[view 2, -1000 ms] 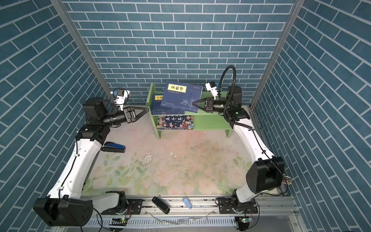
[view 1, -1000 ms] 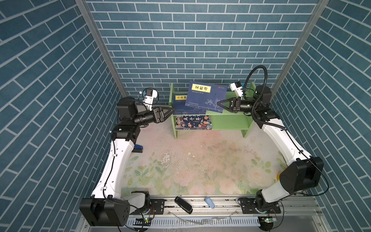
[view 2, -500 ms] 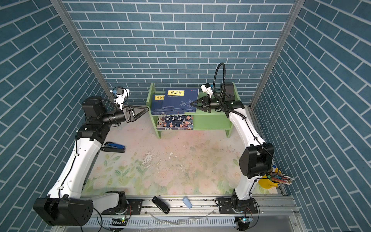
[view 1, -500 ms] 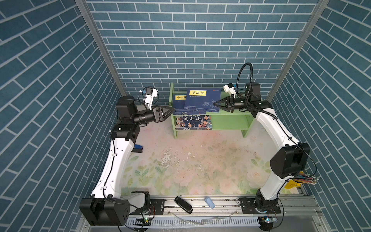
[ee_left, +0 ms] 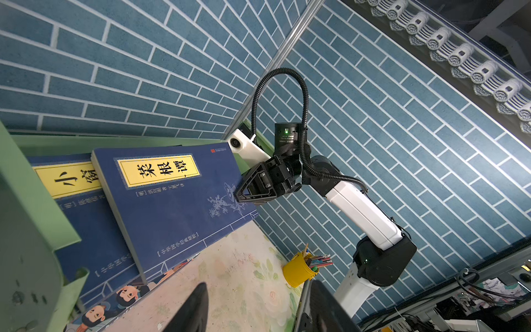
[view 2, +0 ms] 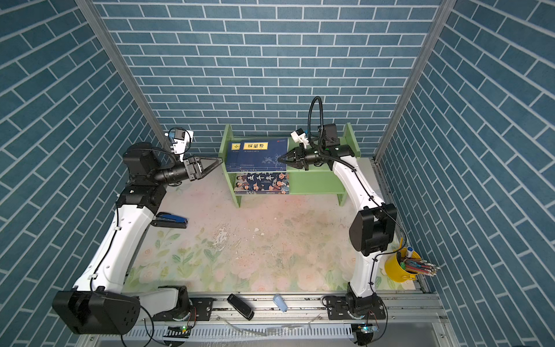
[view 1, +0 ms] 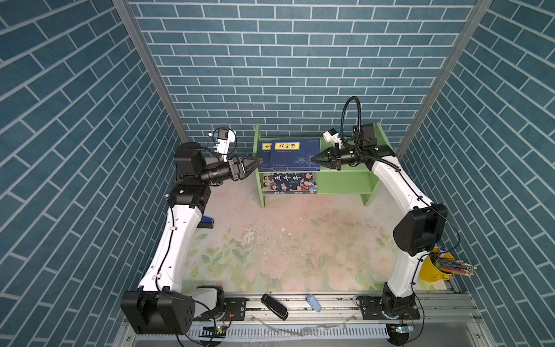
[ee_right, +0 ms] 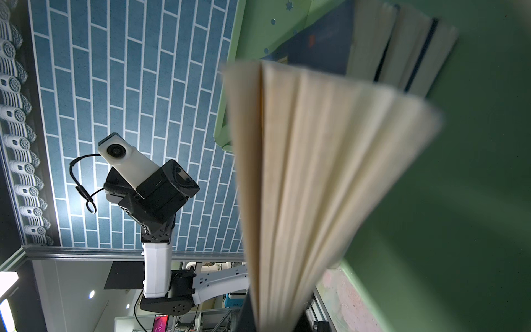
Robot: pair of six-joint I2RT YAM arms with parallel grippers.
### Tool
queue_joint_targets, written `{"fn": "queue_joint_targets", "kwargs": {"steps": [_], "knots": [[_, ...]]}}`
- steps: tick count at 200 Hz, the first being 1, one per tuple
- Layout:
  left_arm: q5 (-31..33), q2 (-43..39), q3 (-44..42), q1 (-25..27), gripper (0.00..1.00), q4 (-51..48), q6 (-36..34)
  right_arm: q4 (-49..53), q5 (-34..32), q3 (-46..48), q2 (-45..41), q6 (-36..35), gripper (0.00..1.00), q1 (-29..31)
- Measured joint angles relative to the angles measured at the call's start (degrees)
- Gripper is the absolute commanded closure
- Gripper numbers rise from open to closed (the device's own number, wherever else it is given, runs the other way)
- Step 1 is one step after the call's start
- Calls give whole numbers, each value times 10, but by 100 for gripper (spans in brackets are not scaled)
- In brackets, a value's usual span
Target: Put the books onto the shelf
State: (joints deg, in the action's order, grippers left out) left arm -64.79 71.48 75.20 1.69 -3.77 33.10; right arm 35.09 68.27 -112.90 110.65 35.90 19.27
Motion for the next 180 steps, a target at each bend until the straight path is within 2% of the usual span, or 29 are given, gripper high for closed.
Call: {"fn": "queue_joint_targets", "kwargs": {"steps": [88, 155, 180], "knots": [[1, 14, -1, 6, 40, 37, 25, 25, -13, -69, 43, 0, 100, 15], [7, 18, -12, 16, 39, 46, 30, 44, -29, -93, 65, -12, 62, 16], [12, 18, -12, 17, 38, 43, 19, 71, -54, -123, 66, -30, 53, 17]]}}
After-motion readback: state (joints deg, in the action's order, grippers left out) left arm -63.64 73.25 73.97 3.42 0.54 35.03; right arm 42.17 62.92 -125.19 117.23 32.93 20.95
